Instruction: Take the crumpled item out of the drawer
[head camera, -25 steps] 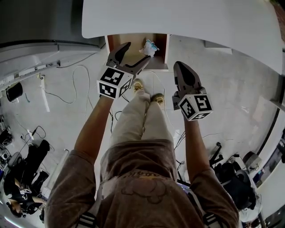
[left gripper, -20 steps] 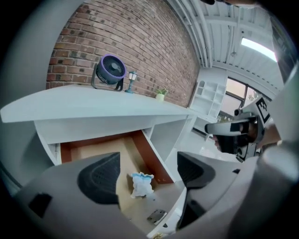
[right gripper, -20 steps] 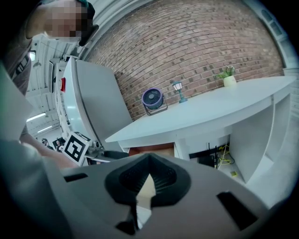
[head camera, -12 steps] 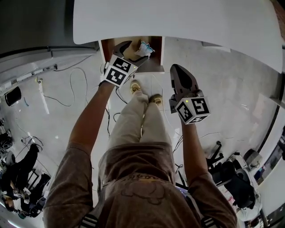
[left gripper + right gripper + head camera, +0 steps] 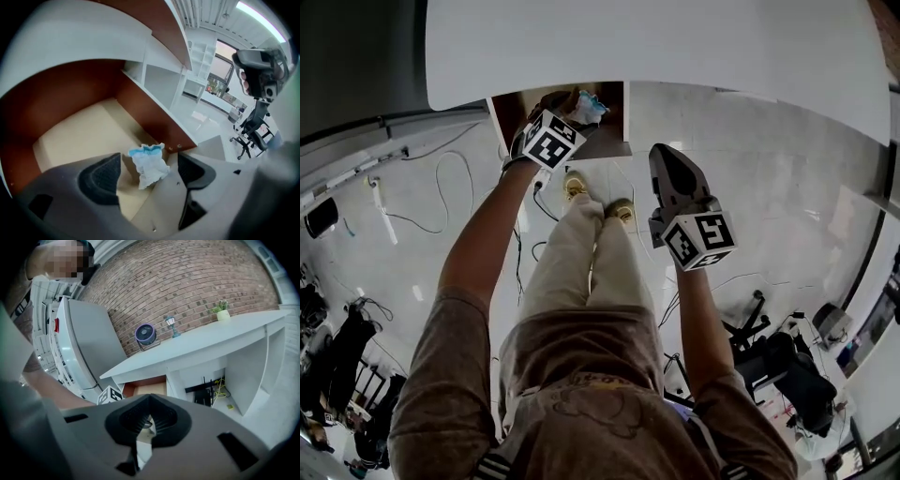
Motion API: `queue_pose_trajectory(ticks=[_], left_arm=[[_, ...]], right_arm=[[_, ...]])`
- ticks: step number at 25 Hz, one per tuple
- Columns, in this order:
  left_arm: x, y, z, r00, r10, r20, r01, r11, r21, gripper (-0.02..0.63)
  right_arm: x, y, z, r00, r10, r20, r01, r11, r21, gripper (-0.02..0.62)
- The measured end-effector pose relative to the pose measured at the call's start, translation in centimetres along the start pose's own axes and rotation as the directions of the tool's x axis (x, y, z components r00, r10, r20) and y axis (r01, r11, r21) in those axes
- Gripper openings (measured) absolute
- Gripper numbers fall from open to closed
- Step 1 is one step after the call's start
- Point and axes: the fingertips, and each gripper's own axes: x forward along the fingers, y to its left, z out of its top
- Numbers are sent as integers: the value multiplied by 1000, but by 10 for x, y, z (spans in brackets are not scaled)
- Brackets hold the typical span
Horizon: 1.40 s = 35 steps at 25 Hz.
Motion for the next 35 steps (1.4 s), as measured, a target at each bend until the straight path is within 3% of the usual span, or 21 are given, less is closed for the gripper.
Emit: queue_pose_trajectory(ticks=[11,21,26,35], left_arm=[[47,0,-19,991,-37,-129,48,996,80,371],[57,3,-22,989,-17,-147,34,993,116,354],[55,6,-22,990,-7,-139,25,992,123,327],[61,-7,-18,988,-26,-151,54,982,180,205]], right_arm=[[-1,-15,-11,999,-26,-36,27,999,34,-3],[2,-24,-12,998,-31,-49,34,998,49,-4],[2,-22,-15,998,-28,-55,31,998,53,-4],[-5,-27,-20,997,-38,-61,41,998,52,-3]])
